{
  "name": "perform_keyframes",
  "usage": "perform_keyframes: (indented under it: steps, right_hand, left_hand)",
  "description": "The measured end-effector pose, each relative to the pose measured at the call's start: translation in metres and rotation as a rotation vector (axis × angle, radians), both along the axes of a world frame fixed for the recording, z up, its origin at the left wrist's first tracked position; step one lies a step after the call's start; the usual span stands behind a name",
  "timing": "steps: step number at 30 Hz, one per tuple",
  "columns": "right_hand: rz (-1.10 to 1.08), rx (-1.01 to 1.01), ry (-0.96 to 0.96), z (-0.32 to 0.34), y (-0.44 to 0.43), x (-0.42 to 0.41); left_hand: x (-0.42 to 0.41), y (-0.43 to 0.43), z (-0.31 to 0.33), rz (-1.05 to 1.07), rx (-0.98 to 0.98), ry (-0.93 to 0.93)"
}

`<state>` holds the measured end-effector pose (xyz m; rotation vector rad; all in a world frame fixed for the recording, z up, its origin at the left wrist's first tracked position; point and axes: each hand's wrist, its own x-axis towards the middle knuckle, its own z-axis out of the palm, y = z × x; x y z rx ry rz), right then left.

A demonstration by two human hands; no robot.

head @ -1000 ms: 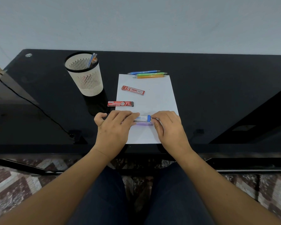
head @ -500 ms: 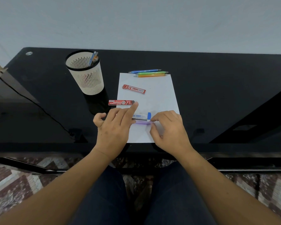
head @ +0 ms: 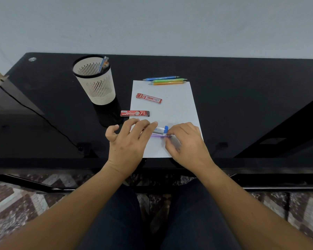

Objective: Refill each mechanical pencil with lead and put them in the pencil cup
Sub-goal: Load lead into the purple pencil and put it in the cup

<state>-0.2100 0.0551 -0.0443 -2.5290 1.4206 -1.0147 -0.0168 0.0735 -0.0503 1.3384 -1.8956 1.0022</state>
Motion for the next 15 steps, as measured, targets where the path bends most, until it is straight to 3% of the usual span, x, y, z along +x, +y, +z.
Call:
perform_keyframes:
  steps: [15]
  right_hand:
    - [-0.005, 0.019, -0.013, -0.0004, -0.0007, 0.0003]
  left_hand:
    - [0.0009, -0.0013, -0.0026, 0.014, 0.010, -0.018]
